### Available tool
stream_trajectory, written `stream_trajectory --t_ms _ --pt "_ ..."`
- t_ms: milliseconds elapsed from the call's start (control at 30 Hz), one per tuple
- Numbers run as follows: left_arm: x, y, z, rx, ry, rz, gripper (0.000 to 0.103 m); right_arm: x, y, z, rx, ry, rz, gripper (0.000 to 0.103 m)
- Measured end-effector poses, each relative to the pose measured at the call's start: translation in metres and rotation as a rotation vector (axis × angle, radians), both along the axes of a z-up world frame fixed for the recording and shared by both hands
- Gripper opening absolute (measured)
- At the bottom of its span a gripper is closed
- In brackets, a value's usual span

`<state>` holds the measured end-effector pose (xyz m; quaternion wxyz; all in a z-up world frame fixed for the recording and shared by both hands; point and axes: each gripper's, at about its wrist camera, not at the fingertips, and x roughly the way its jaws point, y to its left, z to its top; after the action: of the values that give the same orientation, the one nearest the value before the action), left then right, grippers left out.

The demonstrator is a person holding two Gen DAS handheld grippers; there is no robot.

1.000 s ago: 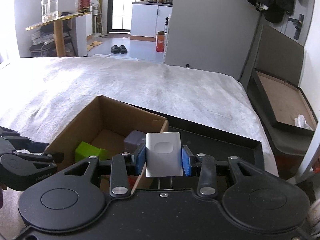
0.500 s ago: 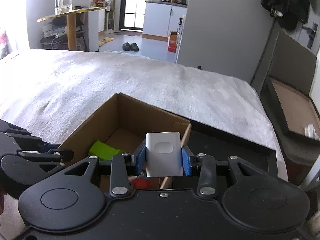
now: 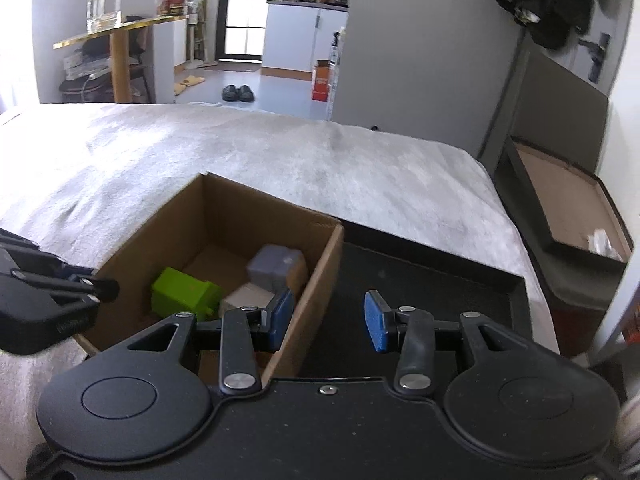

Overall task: Organize rigid objects
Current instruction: 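Lower the white plug into the box and open the right gripper, then move the right gripper to the brown-haired doll and close on it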

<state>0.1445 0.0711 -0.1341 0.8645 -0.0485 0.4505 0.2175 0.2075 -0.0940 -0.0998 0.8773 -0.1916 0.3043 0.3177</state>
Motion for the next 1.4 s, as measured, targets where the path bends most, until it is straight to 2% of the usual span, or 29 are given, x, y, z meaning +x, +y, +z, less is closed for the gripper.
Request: stream_trajectory --t_ms 200,267,367,633,900,967,1400 --pt "0.004 -0.006 0.004 0.037 0.015 -0.01 0.016 0.004 -0.022 -0.007 -0.014 0.015 -0.049 0.044" --pt "0.006 -0.009 0.004 0.048 0.024 -0.009 0.032 0.005 -0.029 -0.009 -0.015 0.017 -0.061 0.047" --pt "0.008 -0.014 0.008 0.079 0.02 -0.01 0.046 0.009 -0.042 -0.013 -0.011 0.038 -0.081 0.047" --pt "0.013 -0.023 0.01 0.121 0.027 -0.007 0.066 0.018 -0.067 -0.018 -0.011 0.051 -0.124 0.048" --pt "0.02 -0.029 0.009 0.167 0.041 -0.005 0.075 0.037 -0.09 -0.024 0.012 0.06 -0.176 0.048" --pt "0.021 -0.03 0.009 0.179 0.042 0.004 0.079 0.039 -0.093 -0.026 0.011 0.047 -0.178 0.051" --pt "0.036 -0.031 0.002 0.23 0.081 0.034 0.081 0.075 -0.106 -0.057 0.009 0.094 -0.23 0.059"
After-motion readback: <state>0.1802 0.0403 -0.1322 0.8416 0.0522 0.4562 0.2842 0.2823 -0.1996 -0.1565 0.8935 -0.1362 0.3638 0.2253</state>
